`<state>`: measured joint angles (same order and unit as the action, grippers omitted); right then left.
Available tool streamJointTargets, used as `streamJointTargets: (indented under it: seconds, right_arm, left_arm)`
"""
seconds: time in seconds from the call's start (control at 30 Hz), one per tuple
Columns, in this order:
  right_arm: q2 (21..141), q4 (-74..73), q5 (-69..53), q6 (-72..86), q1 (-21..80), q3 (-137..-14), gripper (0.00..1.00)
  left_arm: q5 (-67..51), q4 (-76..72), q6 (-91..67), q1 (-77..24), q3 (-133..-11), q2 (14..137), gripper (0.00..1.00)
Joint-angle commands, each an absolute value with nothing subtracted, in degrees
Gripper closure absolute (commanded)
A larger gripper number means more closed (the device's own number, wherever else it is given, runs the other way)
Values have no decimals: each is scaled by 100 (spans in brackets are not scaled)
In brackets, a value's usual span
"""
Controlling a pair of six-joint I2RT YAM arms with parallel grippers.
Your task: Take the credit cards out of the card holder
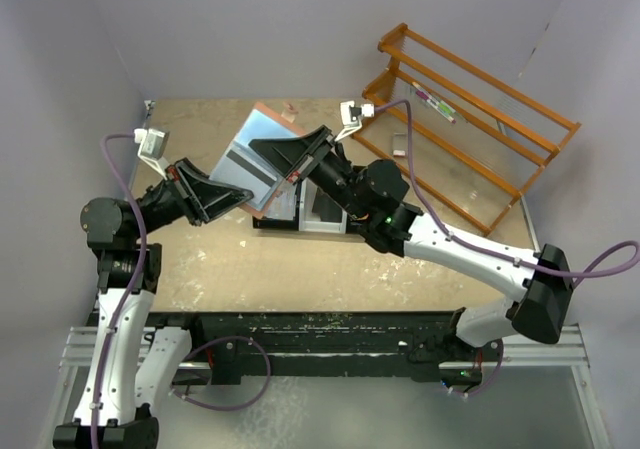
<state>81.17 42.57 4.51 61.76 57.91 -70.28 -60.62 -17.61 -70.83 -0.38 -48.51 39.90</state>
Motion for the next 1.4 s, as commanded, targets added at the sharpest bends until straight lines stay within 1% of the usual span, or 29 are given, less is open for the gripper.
streamJointTargets:
  seconds: [0.0,0.1,0.13,0.17,0.23,0.27,0.3,0.33,0.37,0.43,0.47,0.57,0.63,0.7,0.77,0.87,1.0,1.2,1.37]
  right_arm:
    - [7837,4838,736,6079,5815,-6986,100]
    - [7744,4687,727,6037,5819,-6848,100]
    - [7686,4414,589,6036,5823,-6813,95]
    - [7591,4177,470,6127,5720,-6787,77]
    - [7393,3492,365,6120,5444,-6772,47]
    - [7319,3052,28,6108,5189,-6794,36]
    - [7280,2696,-335,6115,4900,-6830,28]
    - [7261,2315,-807,6115,4551,-6889,23]
    - [7256,1953,-1240,6052,4225,-6947,21]
    - [7163,1124,-1691,5693,3755,-7104,20]
    - [7075,695,-1655,5430,3630,-7185,20]
    - [6774,-59,-1384,4675,3565,-7345,22]
    - [6718,51,-1618,4450,3567,-7365,23]
    - [6867,167,-2291,4207,3601,-7480,26]
    - [7089,378,-3189,4230,3628,-7521,29]
    - [7252,801,-3815,4290,3744,-7422,32]
    - [7425,1018,-4025,4276,3977,-7423,34]
    - [7866,1000,-3942,4206,4415,-7737,38]
    - [8107,1177,-3954,4277,4482,-7789,42]
  left_arm:
    - [-5771,-1644,-6913,151,-4977,4071,89]
    - [-5804,-1652,-6915,255,-4990,4166,97]
    - [-5830,-1618,-6884,278,-4998,4211,99]
    - [-5851,-1466,-6766,290,-5046,4264,100]
    - [-5844,-871,-6293,295,-5258,4376,100]
    - [-5769,-133,-5851,291,-5445,4456,100]
    - [-5694,522,-5336,295,-5665,4569,100]
    - [-5605,1130,-4781,295,-5891,4691,100]
    - [-5497,1736,-4151,291,-6149,4864,100]
    - [-5208,2856,-3007,290,-6658,5236,100]
    - [-5087,3352,-2193,292,-6901,5495,100]
    - [-4776,4353,-963,292,-7368,5928,100]
    - [-5134,4713,-414,292,-7497,6107,100]
    - [-5666,5114,31,287,-7594,6285,100]
    - [-6023,5485,323,282,-7720,6425,100]
    - [-6421,5803,637,286,-7898,6507,100]
    - [-6944,5862,702,284,-7885,6411,100]
    - [-7224,5830,542,283,-7871,6492,100]
    - [-7515,5816,453,282,-7837,6495,100]
